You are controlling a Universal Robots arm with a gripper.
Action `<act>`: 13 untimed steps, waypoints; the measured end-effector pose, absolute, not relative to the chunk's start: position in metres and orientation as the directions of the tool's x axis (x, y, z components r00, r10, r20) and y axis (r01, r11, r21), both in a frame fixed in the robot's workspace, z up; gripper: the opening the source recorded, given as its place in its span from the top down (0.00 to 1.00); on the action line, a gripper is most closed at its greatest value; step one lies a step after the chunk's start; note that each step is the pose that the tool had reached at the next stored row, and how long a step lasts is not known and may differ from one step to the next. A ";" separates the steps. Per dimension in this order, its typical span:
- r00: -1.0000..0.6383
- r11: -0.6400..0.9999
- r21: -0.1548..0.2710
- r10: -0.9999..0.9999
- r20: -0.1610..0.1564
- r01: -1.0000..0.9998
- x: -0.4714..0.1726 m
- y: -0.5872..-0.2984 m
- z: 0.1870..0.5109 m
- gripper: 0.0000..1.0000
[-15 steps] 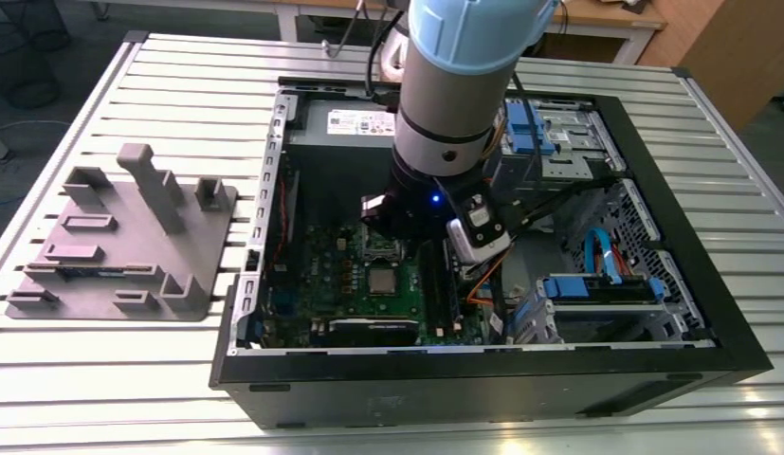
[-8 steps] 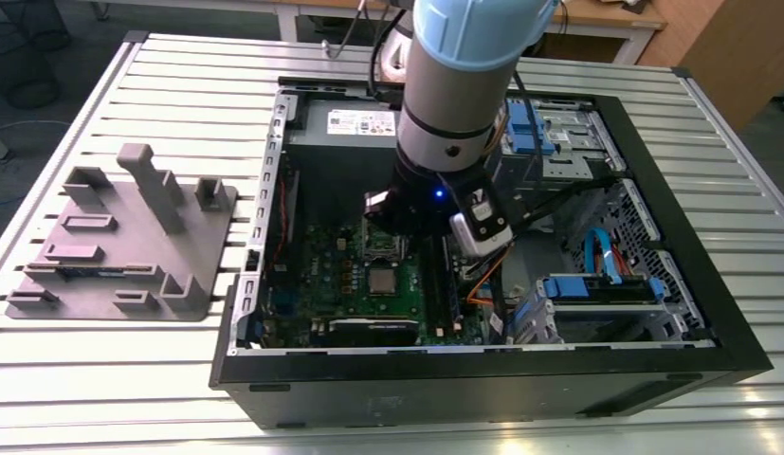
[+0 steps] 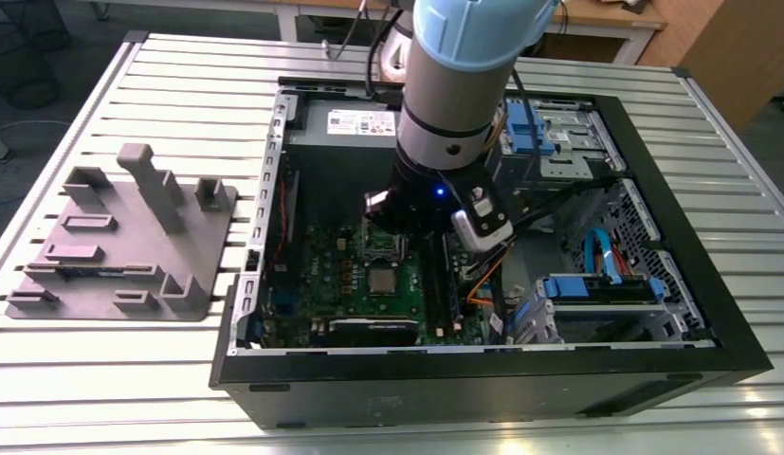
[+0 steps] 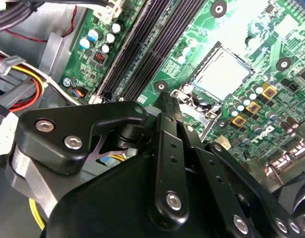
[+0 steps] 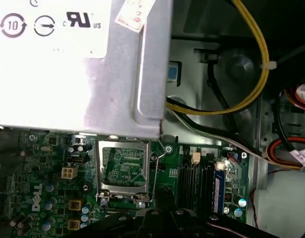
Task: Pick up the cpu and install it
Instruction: 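Close the cpu cover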
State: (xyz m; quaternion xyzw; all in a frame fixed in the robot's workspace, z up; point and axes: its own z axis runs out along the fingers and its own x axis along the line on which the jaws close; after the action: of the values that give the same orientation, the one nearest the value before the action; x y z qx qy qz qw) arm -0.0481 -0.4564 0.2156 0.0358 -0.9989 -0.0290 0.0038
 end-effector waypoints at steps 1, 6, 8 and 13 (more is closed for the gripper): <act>-0.997 0.995 0.058 -0.083 0.006 -0.083 -0.048 -0.456 0.215 0.89; -0.993 0.992 0.058 -0.114 0.006 -0.114 -0.048 -0.454 0.214 0.89; -0.993 0.992 0.058 -0.114 0.006 -0.114 -0.048 -0.454 0.213 0.89; -0.993 0.992 0.059 -0.114 0.006 -0.114 -0.048 -0.447 0.213 0.89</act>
State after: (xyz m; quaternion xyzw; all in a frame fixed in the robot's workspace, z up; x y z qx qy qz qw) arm -0.0480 -0.4470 0.2126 0.0571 -0.9979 -0.0291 0.0044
